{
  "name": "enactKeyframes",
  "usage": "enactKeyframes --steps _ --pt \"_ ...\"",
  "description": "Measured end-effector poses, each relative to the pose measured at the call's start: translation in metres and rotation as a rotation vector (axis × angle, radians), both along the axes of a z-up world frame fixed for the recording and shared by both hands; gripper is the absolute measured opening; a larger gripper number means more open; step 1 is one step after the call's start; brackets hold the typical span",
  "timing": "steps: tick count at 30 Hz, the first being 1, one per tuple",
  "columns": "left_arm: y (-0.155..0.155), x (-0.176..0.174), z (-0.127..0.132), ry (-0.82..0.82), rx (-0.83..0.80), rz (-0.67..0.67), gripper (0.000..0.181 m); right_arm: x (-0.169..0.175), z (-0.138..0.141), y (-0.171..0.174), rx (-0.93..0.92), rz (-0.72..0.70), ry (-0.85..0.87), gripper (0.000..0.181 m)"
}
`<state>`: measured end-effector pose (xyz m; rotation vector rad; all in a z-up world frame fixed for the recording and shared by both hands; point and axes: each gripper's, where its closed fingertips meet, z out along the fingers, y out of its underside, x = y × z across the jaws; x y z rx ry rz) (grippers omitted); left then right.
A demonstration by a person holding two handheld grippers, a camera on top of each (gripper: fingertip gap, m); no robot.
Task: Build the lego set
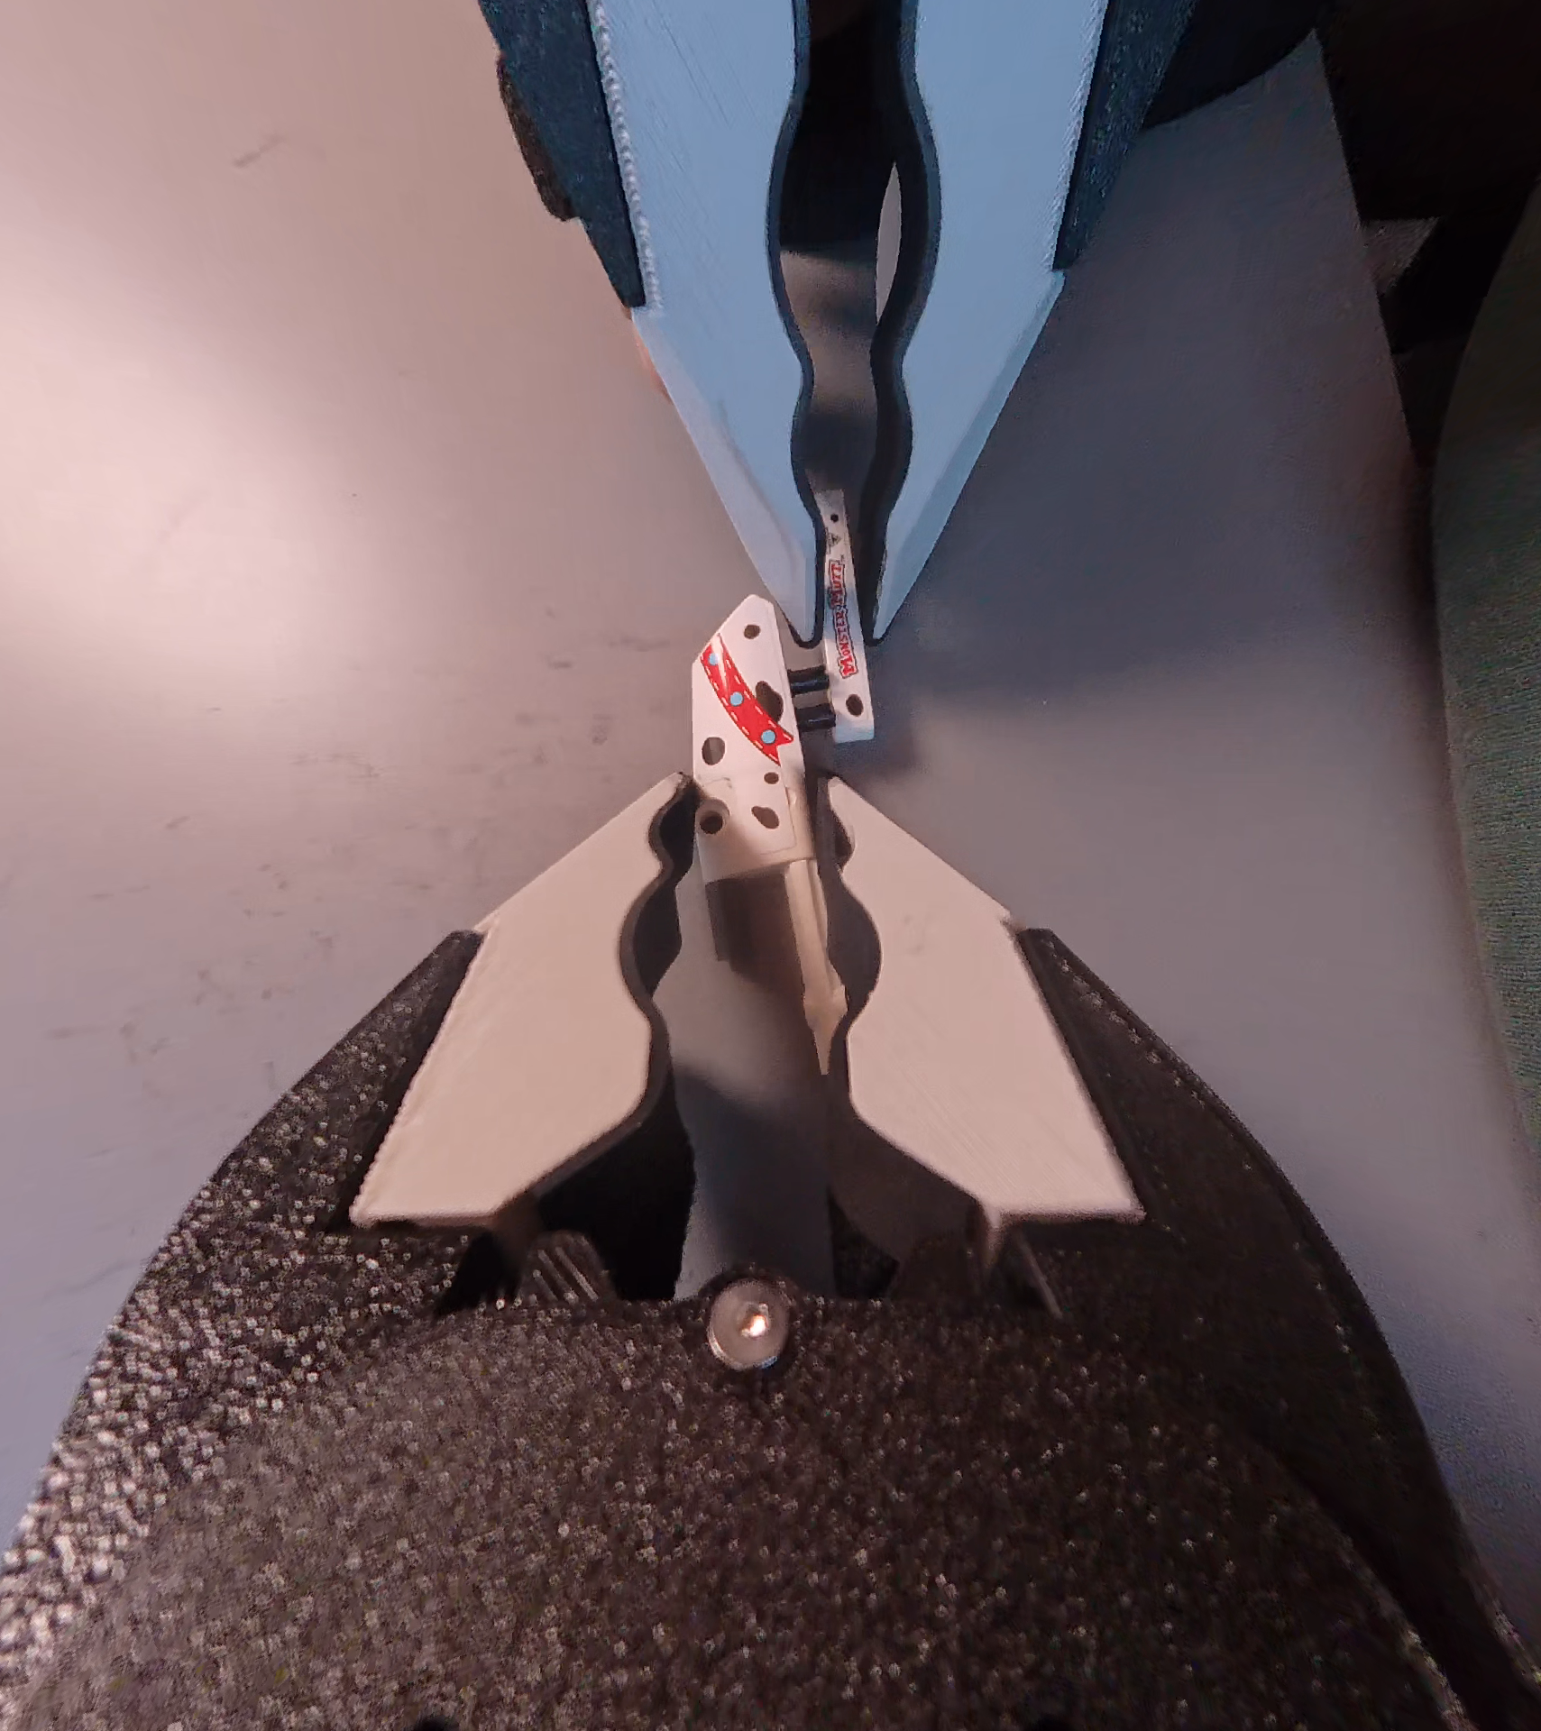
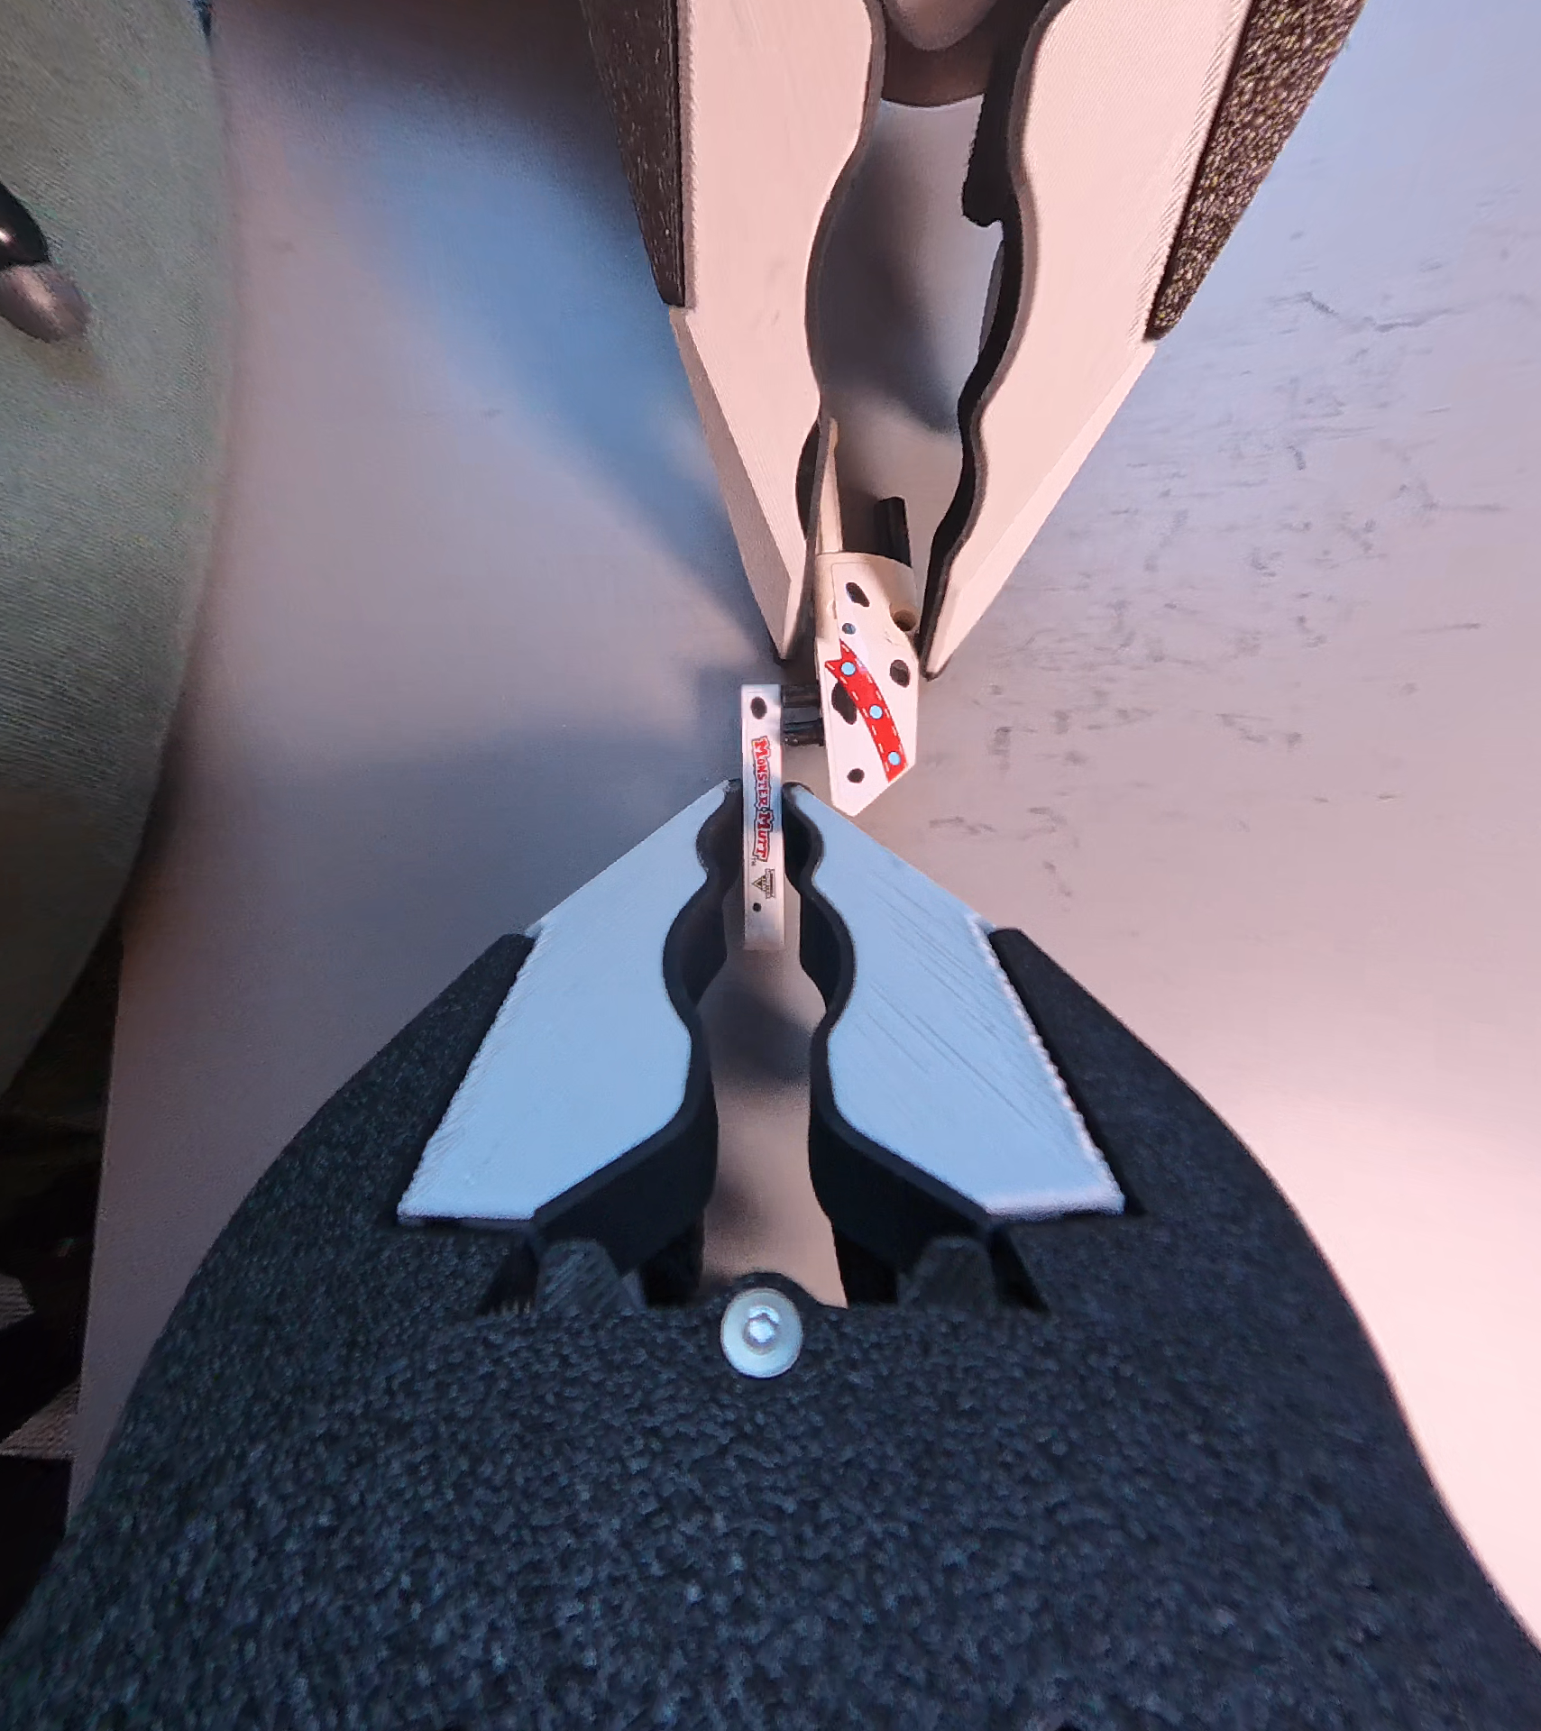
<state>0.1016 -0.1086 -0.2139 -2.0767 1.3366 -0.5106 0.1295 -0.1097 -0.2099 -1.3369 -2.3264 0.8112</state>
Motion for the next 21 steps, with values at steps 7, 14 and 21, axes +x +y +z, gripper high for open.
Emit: enactKeyframes --steps 7,14,21 --pt "-0.007 0.002 0.002 -0.004 0.003 -0.024 0.036 0.001 0.006 -0.007 0.006 -0.007 0.007 0.007" --pt "-0.005 0.009 0.01 -0.061 0.011 0.065 0.052 -0.001 0.006 -0.005 0.024 -0.001 0.013 0.007" --pt "-0.002 0.015 0.001 -0.024 0.018 0.108 0.049 0.0 0.004 -0.002 0.037 0.013 0.003 0.007"
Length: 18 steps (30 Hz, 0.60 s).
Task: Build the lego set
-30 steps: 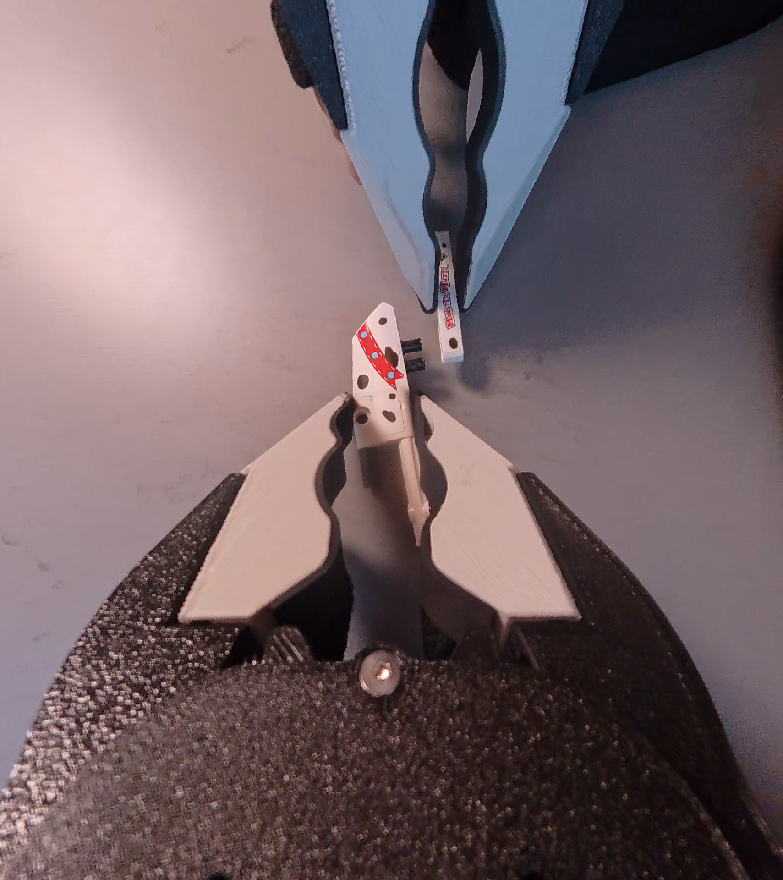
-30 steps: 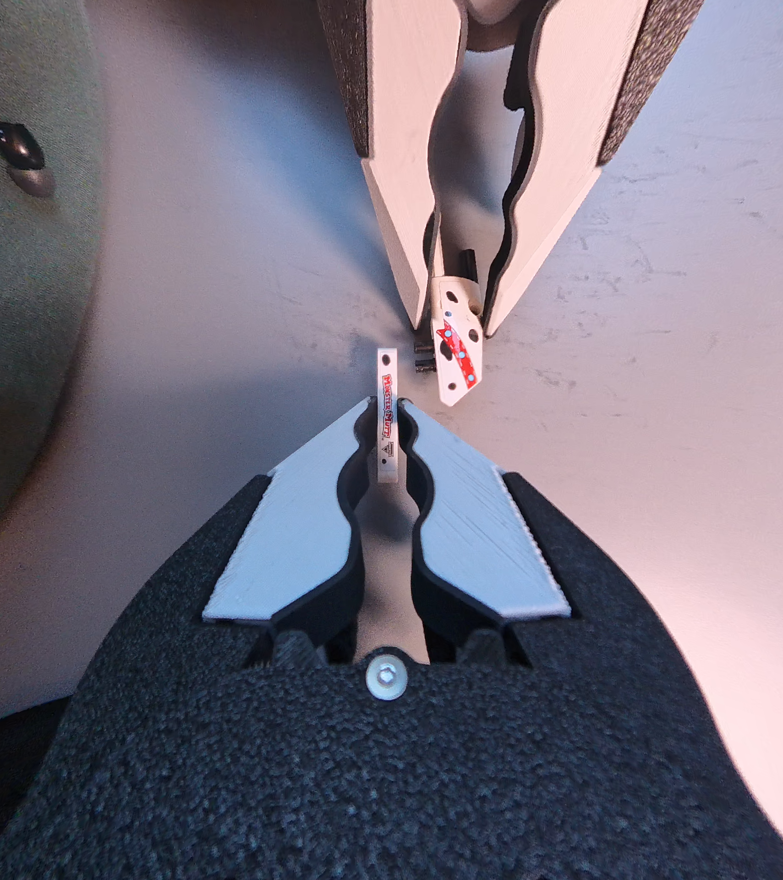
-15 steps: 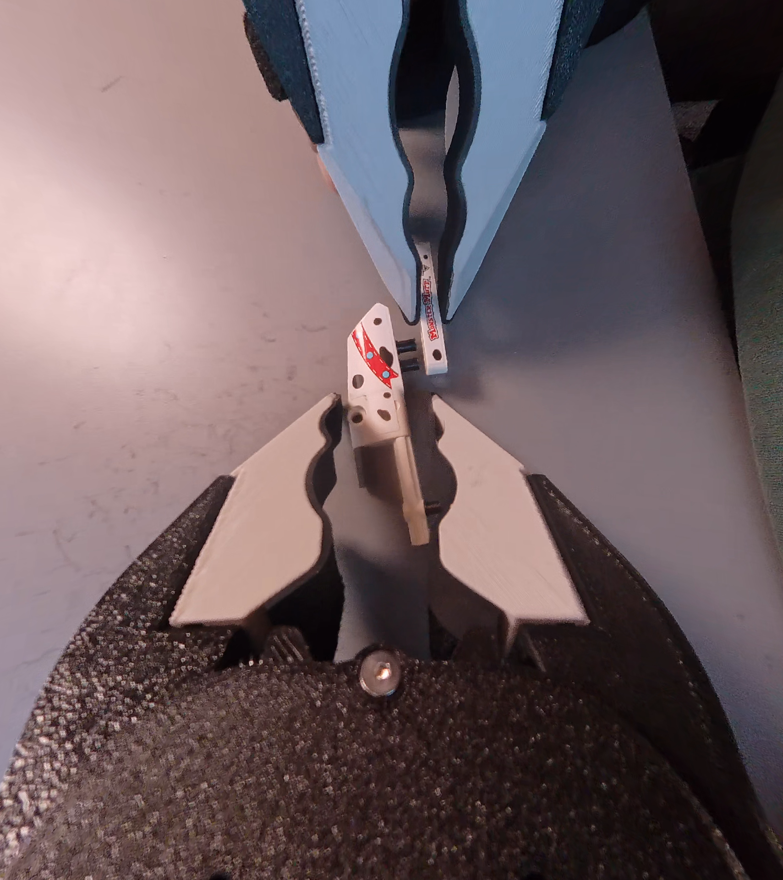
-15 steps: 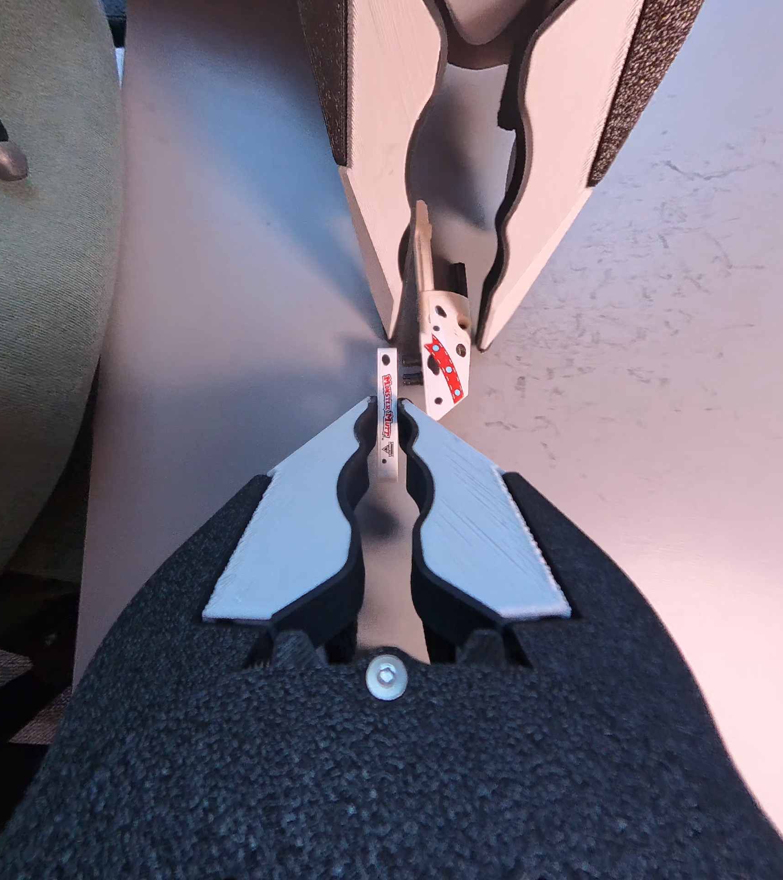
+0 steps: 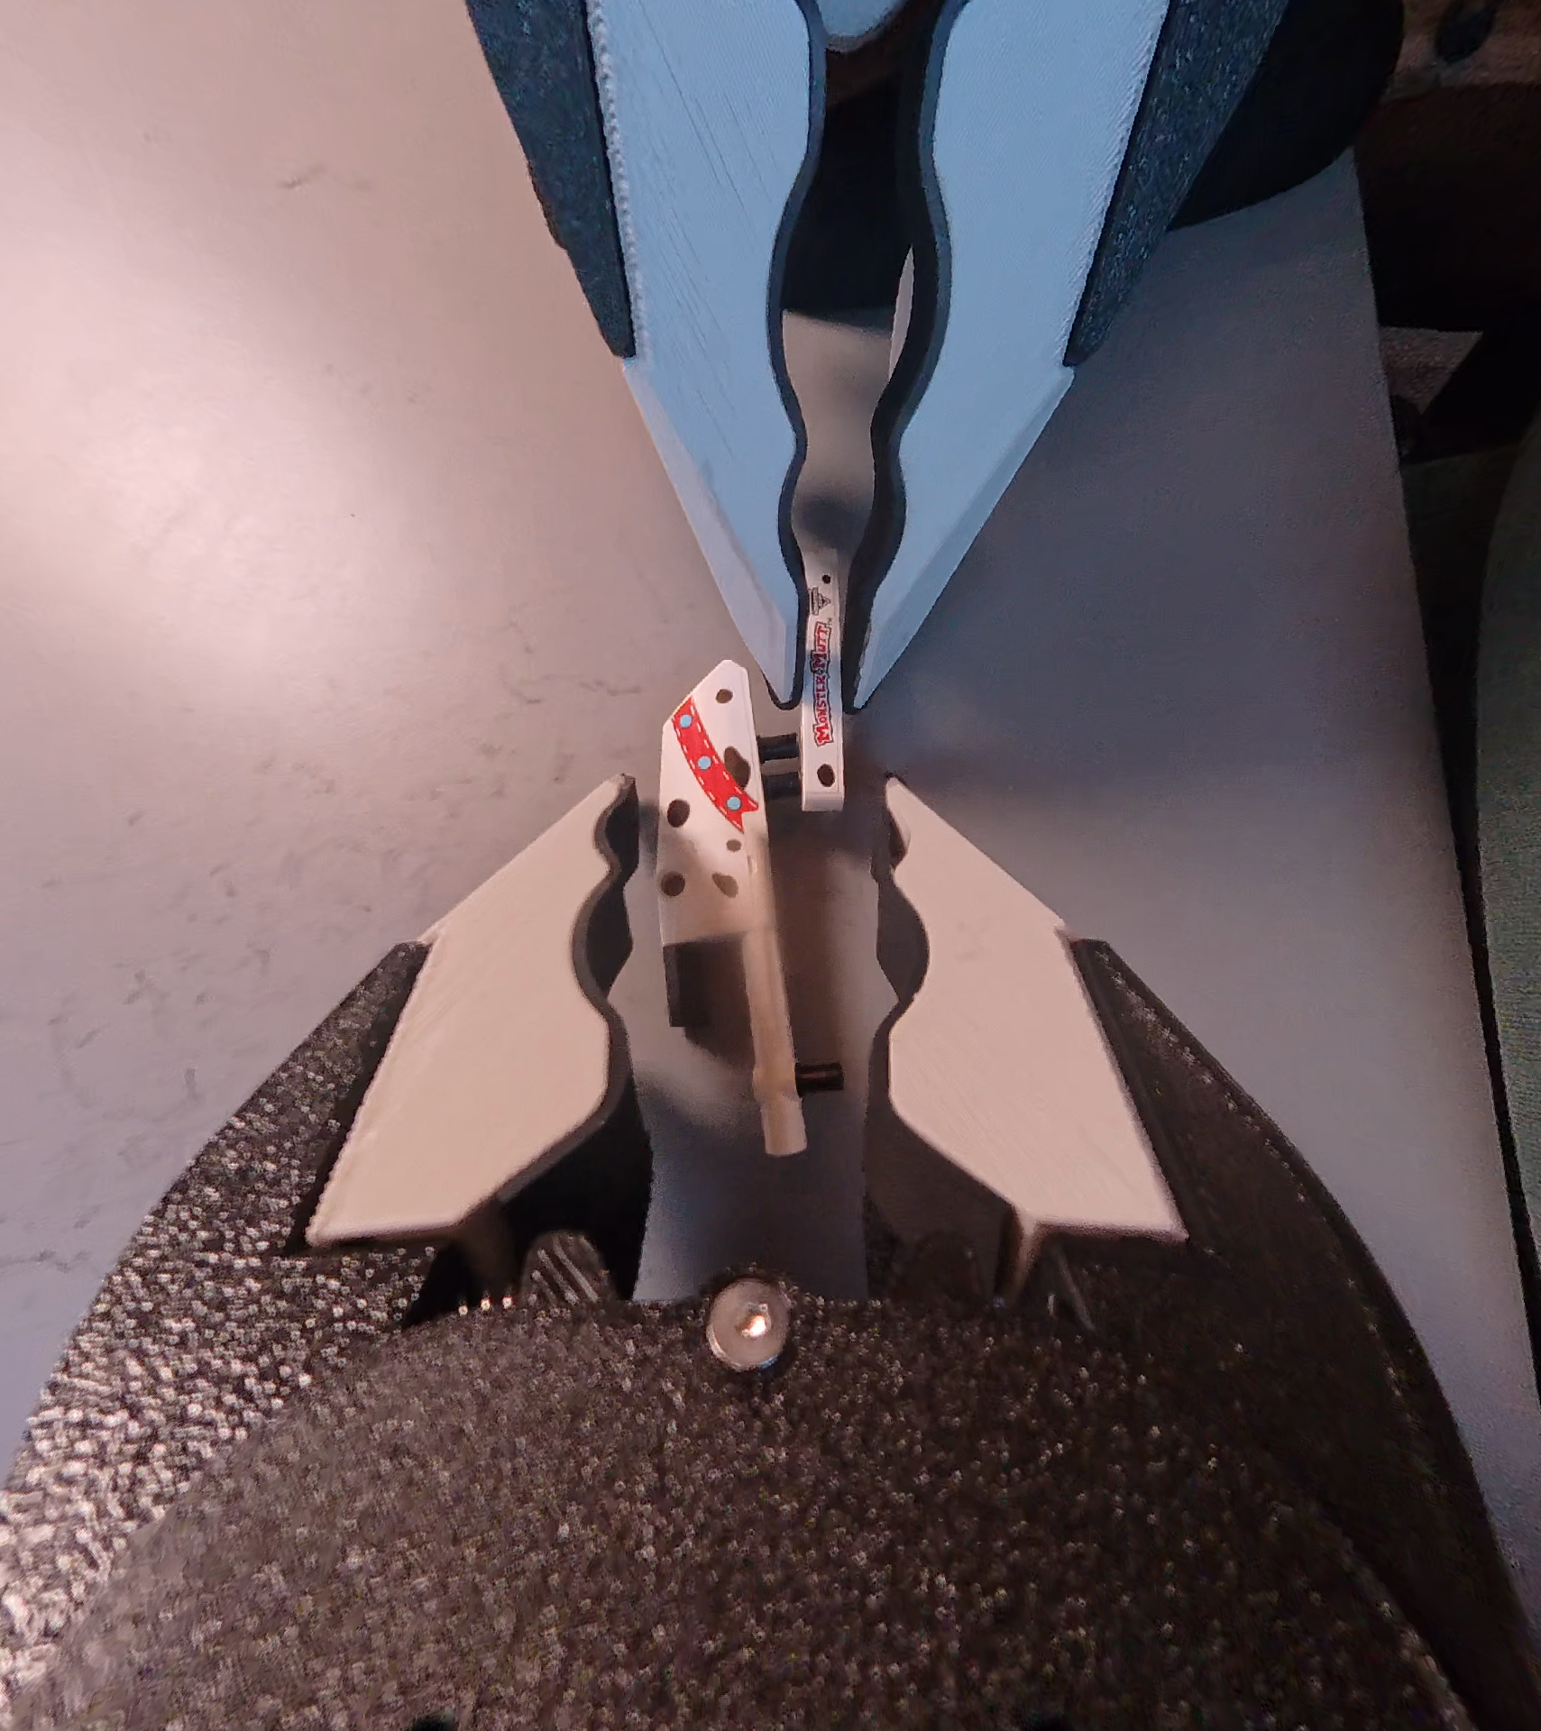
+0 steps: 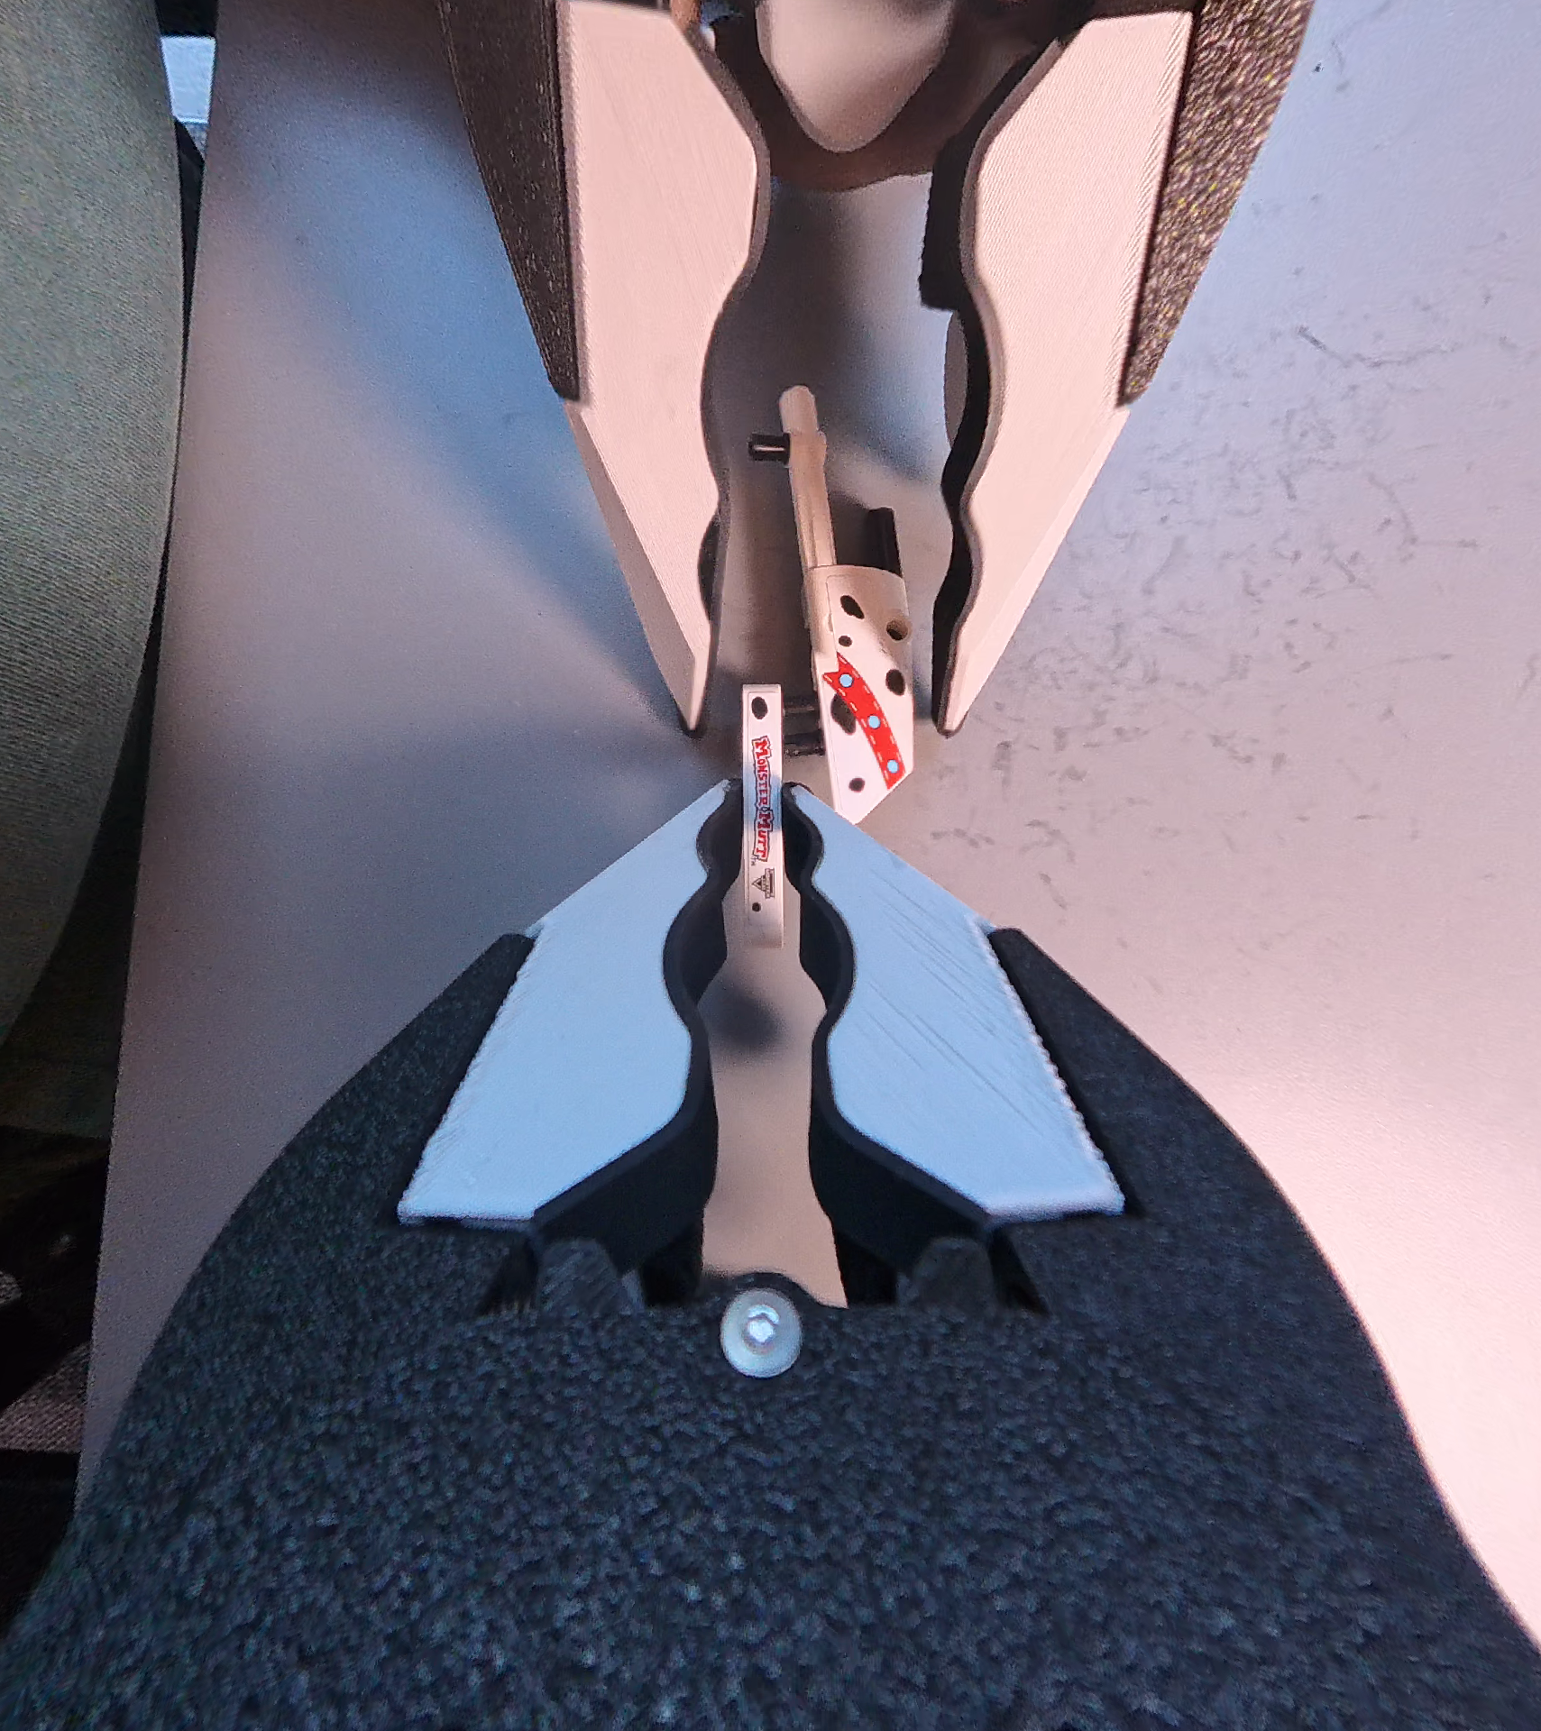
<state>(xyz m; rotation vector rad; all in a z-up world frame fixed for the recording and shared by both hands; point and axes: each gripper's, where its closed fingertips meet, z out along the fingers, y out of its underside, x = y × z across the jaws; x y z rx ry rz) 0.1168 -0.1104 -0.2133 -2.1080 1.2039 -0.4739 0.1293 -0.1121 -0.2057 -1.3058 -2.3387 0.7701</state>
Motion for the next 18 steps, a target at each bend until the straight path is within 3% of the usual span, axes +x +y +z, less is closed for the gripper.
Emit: enactKeyframes --steps 8,18 --pt "0.0 0.0013 -0.0005 0.01 0.017 -0.02 0.038 -0.0002 -0.0016 -0.0009 -0.013 0.013 0.001 0.007" --pt "-0.0018 0.0027 -0.0001 -0.003 0.034 -0.04 0.038 0.0005 0.0022 -0.0035 -0.063 0.016 0.031 0.007"
